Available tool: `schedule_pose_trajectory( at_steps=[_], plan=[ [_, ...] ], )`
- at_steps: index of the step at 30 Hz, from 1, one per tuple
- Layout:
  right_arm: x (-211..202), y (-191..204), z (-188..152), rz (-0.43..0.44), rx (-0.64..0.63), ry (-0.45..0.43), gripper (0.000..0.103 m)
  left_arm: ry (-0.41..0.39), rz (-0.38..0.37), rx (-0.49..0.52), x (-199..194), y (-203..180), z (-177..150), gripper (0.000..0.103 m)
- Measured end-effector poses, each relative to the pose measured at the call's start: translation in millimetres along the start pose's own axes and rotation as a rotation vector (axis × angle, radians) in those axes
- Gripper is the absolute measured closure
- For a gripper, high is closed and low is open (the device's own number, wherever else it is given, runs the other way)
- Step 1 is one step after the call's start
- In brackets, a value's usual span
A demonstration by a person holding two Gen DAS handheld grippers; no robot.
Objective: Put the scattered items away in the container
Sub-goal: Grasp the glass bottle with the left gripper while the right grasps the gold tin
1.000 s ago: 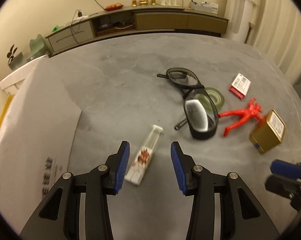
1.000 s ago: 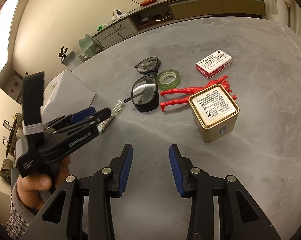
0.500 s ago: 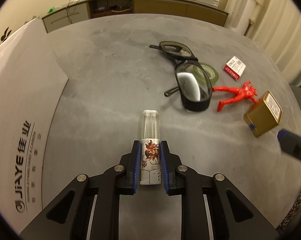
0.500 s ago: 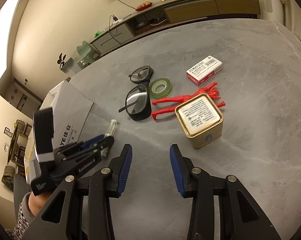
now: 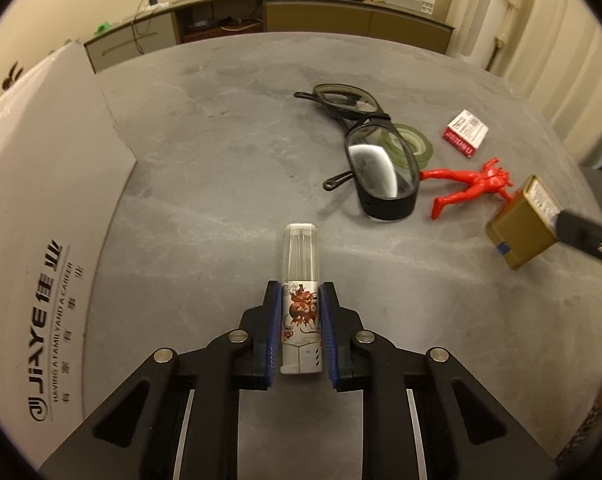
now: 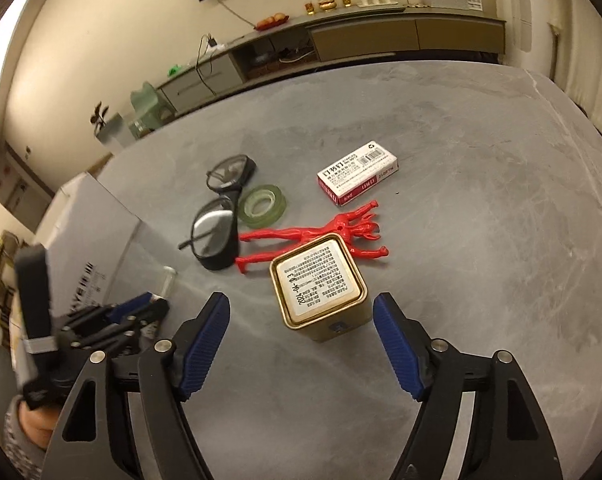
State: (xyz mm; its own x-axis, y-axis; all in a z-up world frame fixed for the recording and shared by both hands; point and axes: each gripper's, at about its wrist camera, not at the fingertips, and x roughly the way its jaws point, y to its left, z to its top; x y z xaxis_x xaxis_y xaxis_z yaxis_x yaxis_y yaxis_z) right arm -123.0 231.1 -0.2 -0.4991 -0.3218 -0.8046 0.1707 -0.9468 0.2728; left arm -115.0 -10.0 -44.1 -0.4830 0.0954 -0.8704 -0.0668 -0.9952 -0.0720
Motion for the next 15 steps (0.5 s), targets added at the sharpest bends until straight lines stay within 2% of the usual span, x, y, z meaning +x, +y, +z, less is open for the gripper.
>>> schedule_pose_trajectory(
  at_steps=[2, 4, 15],
  plan=[
    [3.4, 1.1, -0.9, -0.03, -0.015, -0.01, 0.03, 0.0, -0.015, -0.012, -2.0, 3.3, -0.1, 0.083],
    [6.2, 1.7, -1.6, -0.052, -0.025, -0.019, 0.05, -0.004, -0.019, -0.02, -5.1, 5.0, 0.4, 0.083],
    [-9.9, -0.4, -4.4, -0.007, 0.013, -0.044, 0.051, -0.053, 0.005, -0.016, -34.9, -3.4, -4.3, 0.083]
  ],
)
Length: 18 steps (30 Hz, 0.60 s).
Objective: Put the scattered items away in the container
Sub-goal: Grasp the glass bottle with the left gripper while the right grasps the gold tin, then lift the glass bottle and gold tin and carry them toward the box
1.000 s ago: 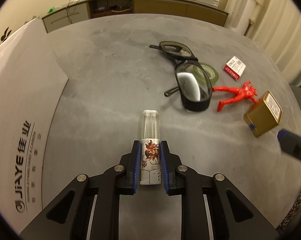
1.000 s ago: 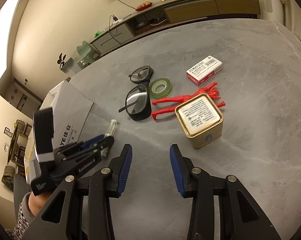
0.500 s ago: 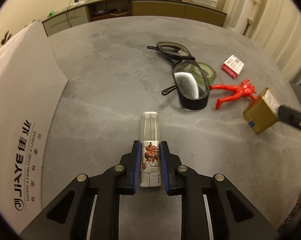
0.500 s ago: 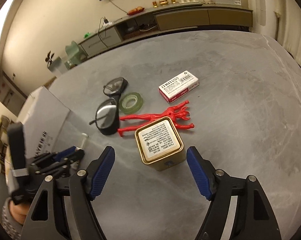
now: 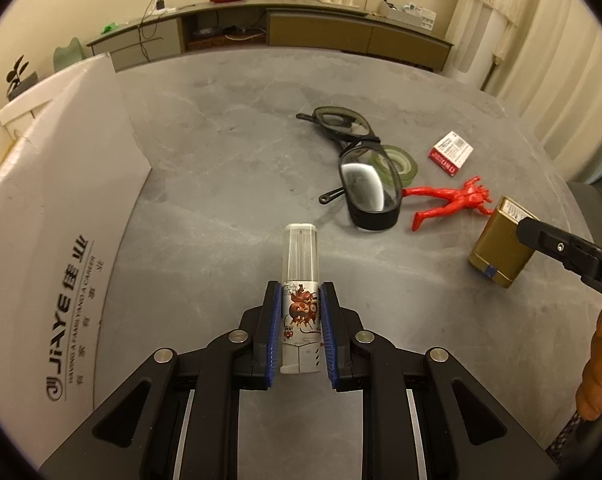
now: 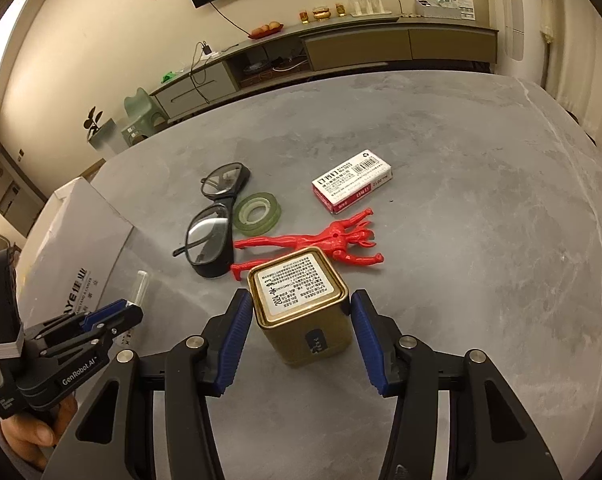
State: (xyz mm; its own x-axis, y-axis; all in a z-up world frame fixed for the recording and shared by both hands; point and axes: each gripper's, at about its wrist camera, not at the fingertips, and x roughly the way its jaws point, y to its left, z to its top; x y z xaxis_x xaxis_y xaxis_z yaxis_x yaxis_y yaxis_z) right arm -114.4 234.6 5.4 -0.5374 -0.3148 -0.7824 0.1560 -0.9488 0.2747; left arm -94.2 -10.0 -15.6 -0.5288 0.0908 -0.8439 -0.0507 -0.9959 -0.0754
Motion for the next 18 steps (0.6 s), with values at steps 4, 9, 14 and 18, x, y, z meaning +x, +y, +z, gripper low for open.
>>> schedule_pose_trajectory(
  at_steps=[4, 9, 14, 18],
  plan=[
    [-8.8, 8.3, -2.1, 0.024, -0.017, -0.011, 0.051, -0.024, 0.037, 0.022, -15.8, -4.1, -4.9, 0.083],
    [-15.7, 21.4, -4.9, 0.05, -0.042, -0.018, 0.051, -0.052, 0.068, 0.036, -37.3, -7.1, -11.0, 0.083],
    [-25.5, 34.0, -8.8, 0.072, -0.068, -0.033, 0.051, -0.082, 0.091, 0.048, -60.0, -10.1, -15.5, 0.083],
    [-32.1, 41.9, -11.8, 0.085, -0.084, -0.043, 0.051, -0.099, 0.098, 0.051, -74.6, -12.1, -17.8, 0.083]
  ],
)
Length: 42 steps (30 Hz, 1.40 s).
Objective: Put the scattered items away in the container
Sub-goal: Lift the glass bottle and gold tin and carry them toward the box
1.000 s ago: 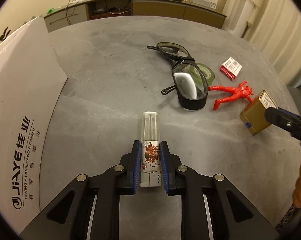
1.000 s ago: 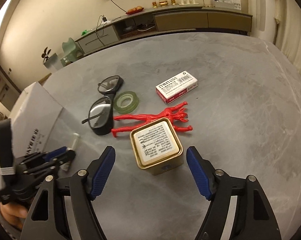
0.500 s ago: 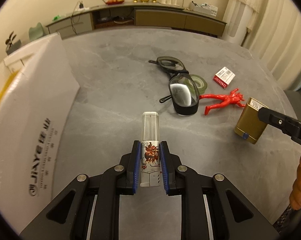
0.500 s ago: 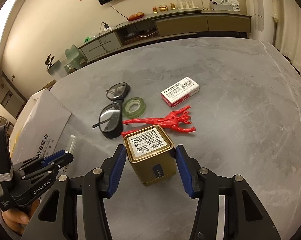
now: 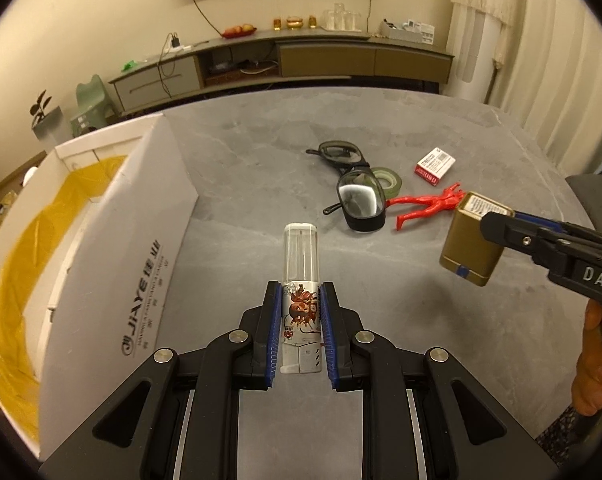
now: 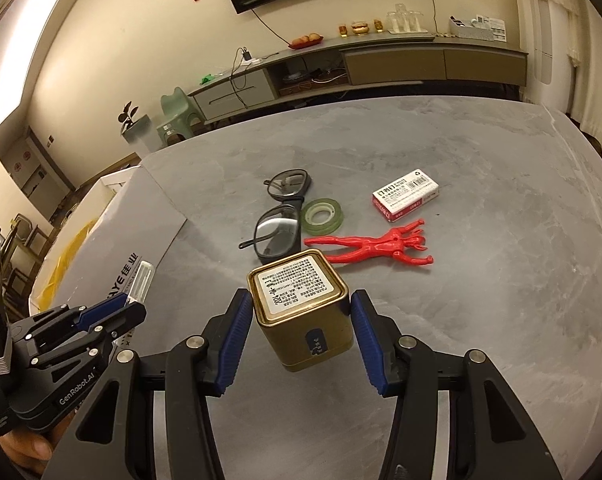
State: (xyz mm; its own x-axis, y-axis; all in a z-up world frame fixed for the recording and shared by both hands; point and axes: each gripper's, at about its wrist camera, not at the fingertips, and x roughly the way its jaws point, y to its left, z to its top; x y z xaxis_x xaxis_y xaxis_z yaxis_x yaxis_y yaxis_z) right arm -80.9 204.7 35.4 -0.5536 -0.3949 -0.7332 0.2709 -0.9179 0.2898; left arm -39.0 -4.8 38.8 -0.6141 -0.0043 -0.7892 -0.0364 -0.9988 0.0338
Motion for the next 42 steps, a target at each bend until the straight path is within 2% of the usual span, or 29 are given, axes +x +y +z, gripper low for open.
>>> schedule_pose_trajectory(
  at_steps=[18, 42],
  plan=[
    [-26.3, 39.2, -7.9, 0.049, -0.083, -0.047, 0.051, -0.068, 0.004, -0.014, -47.1, 4.3, -1.4, 0.083],
    [-58.4, 118.5, -11.1, 0.096, -0.197, -0.099, 0.051, -0.172, -0.007, -0.135, -96.1, 59.6, -10.3, 0.083]
  ],
)
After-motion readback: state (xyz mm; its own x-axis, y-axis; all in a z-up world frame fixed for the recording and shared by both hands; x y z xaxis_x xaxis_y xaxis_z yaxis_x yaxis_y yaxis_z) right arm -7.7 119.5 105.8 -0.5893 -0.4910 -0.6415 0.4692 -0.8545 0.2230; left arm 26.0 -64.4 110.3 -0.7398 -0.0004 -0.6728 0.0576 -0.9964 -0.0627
